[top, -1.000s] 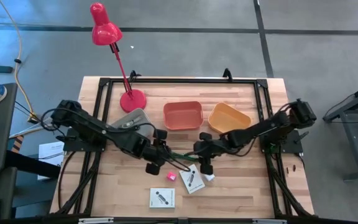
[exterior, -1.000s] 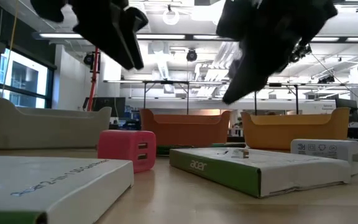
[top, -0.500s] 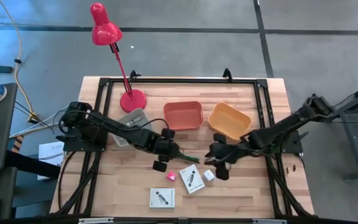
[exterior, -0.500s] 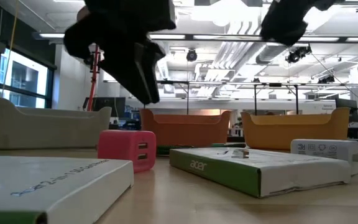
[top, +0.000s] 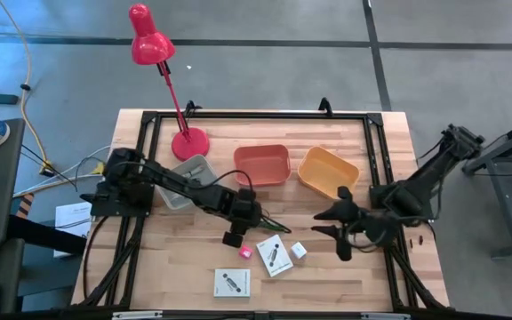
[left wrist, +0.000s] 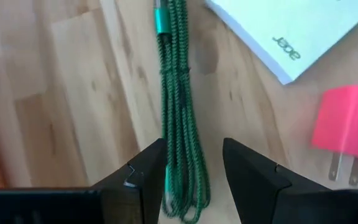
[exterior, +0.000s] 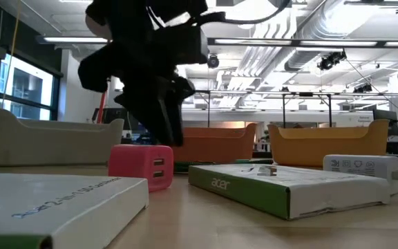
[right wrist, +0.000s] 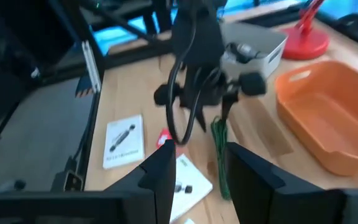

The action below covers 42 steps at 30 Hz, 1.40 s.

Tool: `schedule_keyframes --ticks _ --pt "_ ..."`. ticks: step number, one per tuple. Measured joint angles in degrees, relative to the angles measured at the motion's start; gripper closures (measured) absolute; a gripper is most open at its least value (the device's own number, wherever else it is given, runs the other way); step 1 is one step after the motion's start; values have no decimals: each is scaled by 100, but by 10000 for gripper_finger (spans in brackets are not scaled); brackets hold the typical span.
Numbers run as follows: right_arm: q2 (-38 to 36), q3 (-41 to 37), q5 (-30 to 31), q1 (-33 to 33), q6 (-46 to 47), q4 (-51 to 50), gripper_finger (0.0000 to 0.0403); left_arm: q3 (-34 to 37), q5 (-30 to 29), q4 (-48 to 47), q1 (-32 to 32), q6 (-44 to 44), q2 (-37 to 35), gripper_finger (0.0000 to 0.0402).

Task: Pick and place items into bin
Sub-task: Put the green charger cable into the gray bin

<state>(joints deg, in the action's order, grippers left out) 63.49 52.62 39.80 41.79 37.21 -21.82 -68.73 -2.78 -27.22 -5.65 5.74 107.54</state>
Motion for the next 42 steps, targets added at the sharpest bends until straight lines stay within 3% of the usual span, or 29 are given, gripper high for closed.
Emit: schedule_keyframes --ticks 7,32,35,42 --pt "-53 0 647 307 196 -49 279 0 83 52 2 -5 204 257" --pt "-53 0 701 301 566 -308 279 -13 -314 51 1 -214 488 261" --pt "-53 0 699 301 588 -332 279 -1 -305 49 4 -180 458 286" --pt "-53 0 701 301 588 -422 279 0 -235 50 2 -165 442 391"
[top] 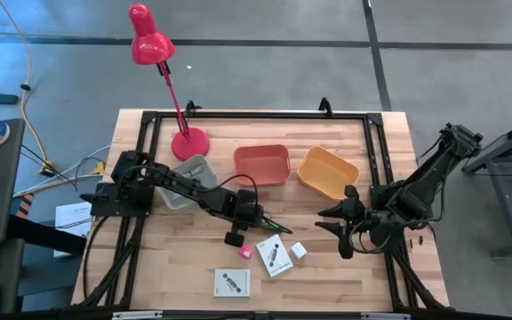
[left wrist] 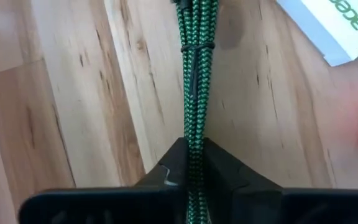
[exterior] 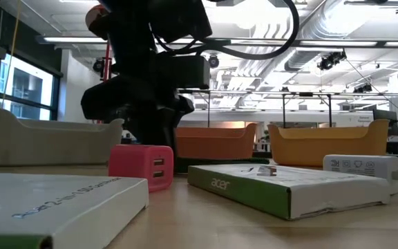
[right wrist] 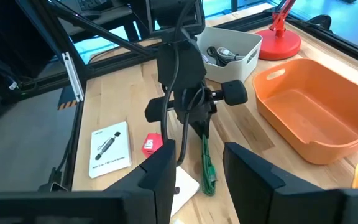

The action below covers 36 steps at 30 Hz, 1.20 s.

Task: Pick and place items into bin
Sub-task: Put the green charger cable into the gray bin

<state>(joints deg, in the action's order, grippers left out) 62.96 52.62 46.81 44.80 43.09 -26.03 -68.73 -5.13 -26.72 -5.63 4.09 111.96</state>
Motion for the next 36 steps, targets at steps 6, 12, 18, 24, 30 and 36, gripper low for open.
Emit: schedule_keyframes --ticks 6,12,18,24,30,36 --pt "0 0 0 0 0 -57 279 2 31 -18 0 -124 -25 373" --pt "0 0 -2 0 37 -86 279 11 -15 -46 0 -140 -330 395" --pt "0 0 -2 0 44 -117 279 9 -196 -116 0 -160 -795 398" --pt "0 0 -7 0 44 -146 279 7 -516 -634 0 -342 -1349 398" --pt "0 0 -5 0 44 -198 279 4 -1007 -1613 0 -635 -2008 398" --pt "0 0 28 -3 44 -221 279 0 -1591 -2829 0 -1051 -2542 399"
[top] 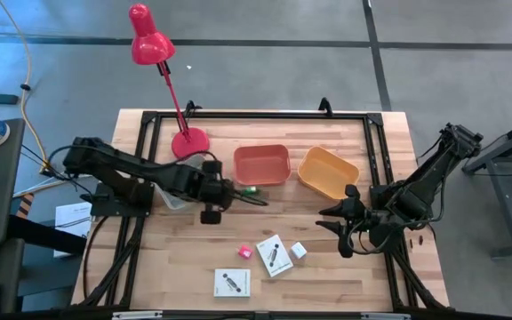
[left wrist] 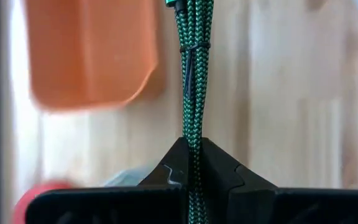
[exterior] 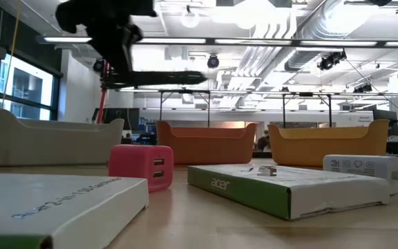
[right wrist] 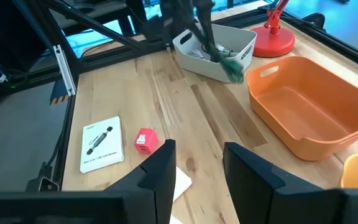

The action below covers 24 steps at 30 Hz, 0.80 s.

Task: Pick and place items into bin
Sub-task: Put the green charger cable into the gray bin

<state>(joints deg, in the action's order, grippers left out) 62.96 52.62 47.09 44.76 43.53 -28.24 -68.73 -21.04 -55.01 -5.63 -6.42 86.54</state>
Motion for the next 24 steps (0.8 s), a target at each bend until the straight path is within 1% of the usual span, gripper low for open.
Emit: schedule_keyframes --ticks 4,10,14,17,24 --pt "0 0 4 -1 0 -8 279 2 -326 -913 0 -294 -191 399" --pt "0 0 7 -1 37 -19 279 3 -685 -2153 0 -759 -212 400" --pt "0 0 -16 -1 62 -23 279 164 -709 -2343 0 -955 -223 400" --pt "0 0 -35 3 154 -35 279 446 -677 -2350 0 -1251 -336 400" --pt "0 2 -258 3 279 -126 279 1233 -375 -2343 0 -2141 -677 400"
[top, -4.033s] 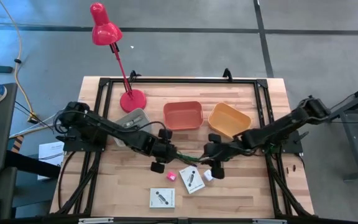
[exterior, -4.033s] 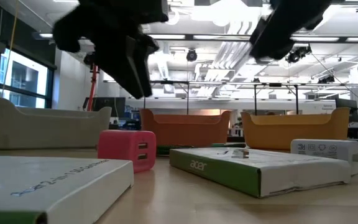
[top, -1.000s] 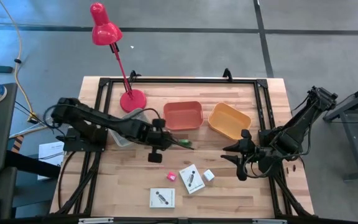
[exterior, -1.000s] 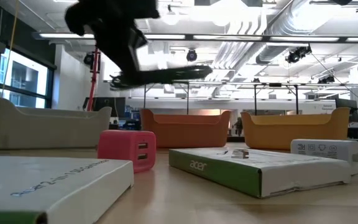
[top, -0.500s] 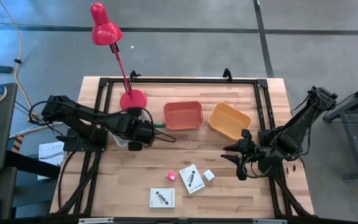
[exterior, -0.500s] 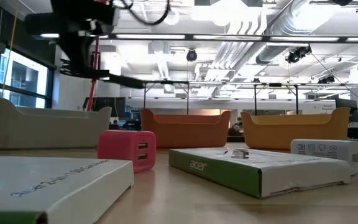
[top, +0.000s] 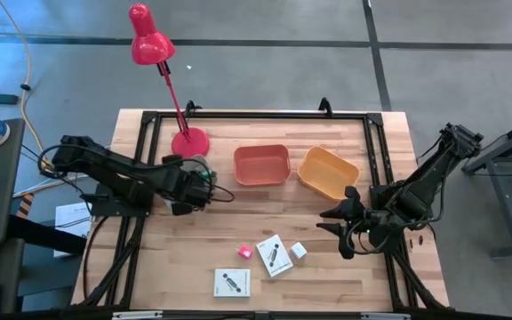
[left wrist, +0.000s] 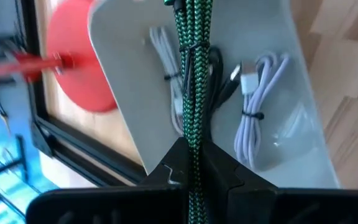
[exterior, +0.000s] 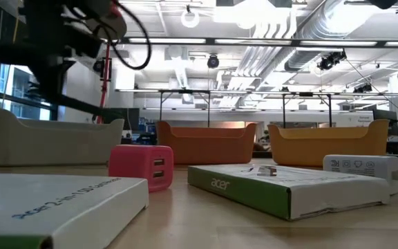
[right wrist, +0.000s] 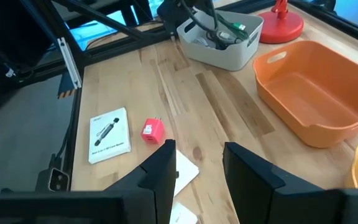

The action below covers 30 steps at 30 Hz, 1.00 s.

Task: Pick and place items into bin
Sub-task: Put the green charger cable into the gray bin, then put the pink charger adapter into the orange bin

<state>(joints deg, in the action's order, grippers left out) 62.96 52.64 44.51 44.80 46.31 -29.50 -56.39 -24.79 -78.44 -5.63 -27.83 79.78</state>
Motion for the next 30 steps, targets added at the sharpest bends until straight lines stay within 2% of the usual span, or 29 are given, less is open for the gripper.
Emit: schedule_keyframes --ticks 11,14,26,30 --pt "1 0 -8 -2 0 -37 279 634 104 43 0 -447 -616 400" --pt "0 0 16 -2 -1 -113 279 673 102 40 0 -546 -628 388" --pt "0 0 12 -144 -23 -157 279 687 121 49 0 -560 -628 244" --pt "2 0 -65 -144 -9 -260 279 483 129 55 0 -358 -626 211"
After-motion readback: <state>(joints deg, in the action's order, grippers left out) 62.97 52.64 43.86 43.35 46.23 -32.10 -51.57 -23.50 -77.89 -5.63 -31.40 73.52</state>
